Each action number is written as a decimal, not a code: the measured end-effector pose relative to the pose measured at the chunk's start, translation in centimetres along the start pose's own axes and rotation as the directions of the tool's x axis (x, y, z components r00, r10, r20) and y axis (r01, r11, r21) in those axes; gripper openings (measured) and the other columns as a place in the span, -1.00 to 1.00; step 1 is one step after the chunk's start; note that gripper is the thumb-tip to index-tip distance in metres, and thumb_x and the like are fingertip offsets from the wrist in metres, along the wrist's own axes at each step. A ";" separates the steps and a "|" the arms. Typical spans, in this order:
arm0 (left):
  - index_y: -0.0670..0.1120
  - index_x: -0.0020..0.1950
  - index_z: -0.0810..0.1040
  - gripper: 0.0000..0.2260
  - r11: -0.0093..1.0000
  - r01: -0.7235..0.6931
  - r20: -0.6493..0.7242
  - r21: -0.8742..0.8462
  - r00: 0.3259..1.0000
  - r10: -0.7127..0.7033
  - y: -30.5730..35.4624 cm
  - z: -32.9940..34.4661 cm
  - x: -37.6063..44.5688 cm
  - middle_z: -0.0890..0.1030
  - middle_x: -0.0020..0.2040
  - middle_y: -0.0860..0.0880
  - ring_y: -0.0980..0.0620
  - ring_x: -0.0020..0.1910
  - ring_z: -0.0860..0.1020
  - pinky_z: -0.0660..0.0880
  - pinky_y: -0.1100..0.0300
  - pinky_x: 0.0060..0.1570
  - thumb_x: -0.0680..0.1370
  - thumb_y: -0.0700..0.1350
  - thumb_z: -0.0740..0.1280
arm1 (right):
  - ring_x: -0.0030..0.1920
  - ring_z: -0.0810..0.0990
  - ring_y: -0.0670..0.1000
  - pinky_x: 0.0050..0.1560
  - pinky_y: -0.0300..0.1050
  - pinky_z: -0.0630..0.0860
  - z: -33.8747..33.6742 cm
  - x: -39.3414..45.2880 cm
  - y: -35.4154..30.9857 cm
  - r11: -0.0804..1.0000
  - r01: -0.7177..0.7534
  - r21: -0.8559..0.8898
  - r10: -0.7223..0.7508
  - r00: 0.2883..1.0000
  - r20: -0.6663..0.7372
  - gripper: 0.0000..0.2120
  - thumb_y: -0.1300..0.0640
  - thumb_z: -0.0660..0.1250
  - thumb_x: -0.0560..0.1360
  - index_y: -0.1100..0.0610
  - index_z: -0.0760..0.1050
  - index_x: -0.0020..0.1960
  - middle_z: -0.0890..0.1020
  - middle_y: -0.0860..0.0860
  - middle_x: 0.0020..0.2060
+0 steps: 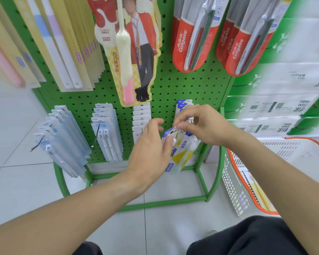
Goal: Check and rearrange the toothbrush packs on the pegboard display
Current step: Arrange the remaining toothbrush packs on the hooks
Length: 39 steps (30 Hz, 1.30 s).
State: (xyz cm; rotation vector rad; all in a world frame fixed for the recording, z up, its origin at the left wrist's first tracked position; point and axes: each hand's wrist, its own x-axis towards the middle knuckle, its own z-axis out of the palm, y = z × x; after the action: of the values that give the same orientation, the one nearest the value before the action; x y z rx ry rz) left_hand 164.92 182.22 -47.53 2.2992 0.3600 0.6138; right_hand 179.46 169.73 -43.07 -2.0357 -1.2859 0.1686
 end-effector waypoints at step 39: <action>-0.25 0.16 0.58 -0.71 0.621 0.554 0.392 -0.554 0.832 -0.393 -0.2 -4.9 -0.1 0.71 -0.15 -0.24 -0.15 -0.30 0.70 0.63 0.08 -0.37 0.71 -0.07 0.18 | -0.35 0.46 -0.17 -0.25 -0.40 0.33 4.0 -1.9 -3.6 0.984 0.163 -0.074 -0.153 0.981 0.122 -0.64 0.13 0.43 0.56 0.11 0.52 0.33 0.53 -0.10 -0.35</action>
State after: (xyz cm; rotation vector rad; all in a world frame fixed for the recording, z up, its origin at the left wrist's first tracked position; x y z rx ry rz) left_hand 162.24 185.18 -44.62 1.4718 0.5261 0.1358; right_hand 174.06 171.08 -44.29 -2.0074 -1.5441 0.1638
